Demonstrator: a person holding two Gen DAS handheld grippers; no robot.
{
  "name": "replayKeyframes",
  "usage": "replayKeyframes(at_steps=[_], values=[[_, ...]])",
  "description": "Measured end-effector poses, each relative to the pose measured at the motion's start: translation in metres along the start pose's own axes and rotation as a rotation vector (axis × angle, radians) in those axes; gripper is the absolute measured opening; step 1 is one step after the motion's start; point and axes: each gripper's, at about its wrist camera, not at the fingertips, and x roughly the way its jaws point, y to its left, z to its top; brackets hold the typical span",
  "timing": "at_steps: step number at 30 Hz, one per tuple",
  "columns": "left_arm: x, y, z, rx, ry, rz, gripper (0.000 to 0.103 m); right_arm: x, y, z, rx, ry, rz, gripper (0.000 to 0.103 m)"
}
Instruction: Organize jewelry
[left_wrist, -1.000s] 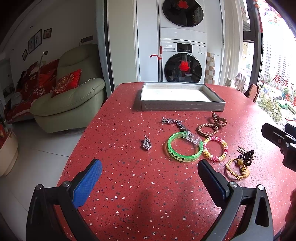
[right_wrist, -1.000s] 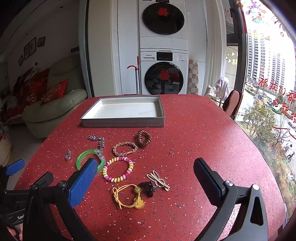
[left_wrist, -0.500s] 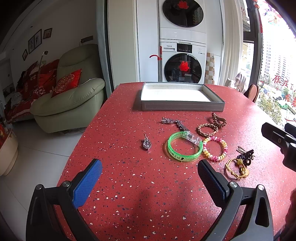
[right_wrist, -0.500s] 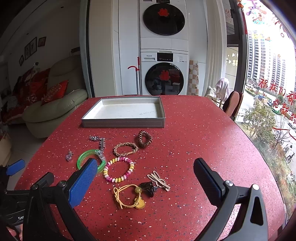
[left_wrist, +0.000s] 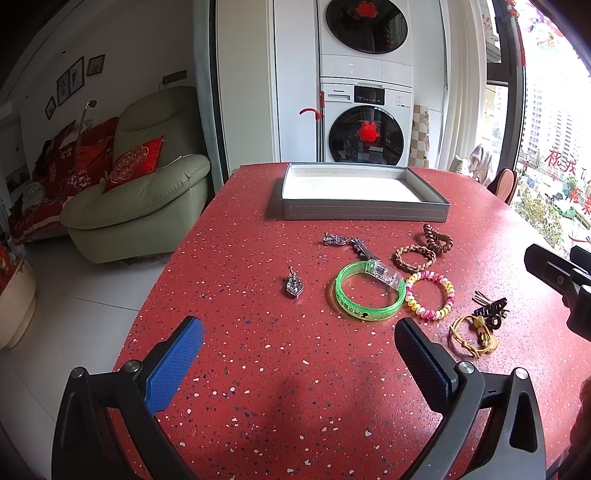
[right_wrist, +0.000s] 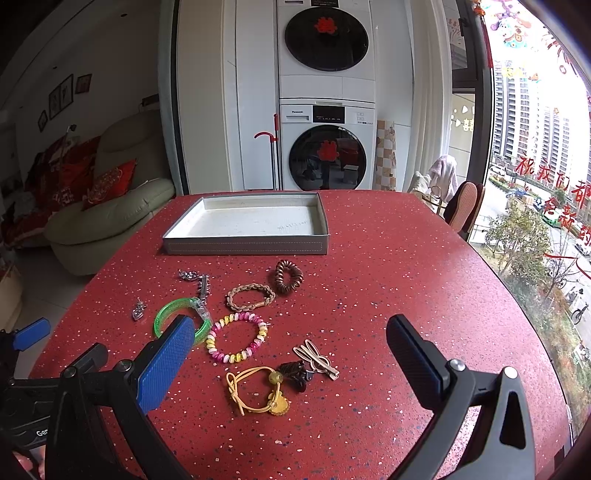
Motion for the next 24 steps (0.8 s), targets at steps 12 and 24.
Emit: replayKeyframes(at_steps=[12, 24], values=[[-0.0017, 0.0005, -0.0023, -0.004, 0.006, -0.003, 0.103, 0.0006, 0.0005, -0.0004, 0.000, 0.000, 0.000, 0.103], [0.0016, 0.0000, -0.0041, -0.027, -0.004, -0.025, 0.103, 0.0011, 0.0006, -0.0006, 0.003, 0.003, 0.001, 0.103]])
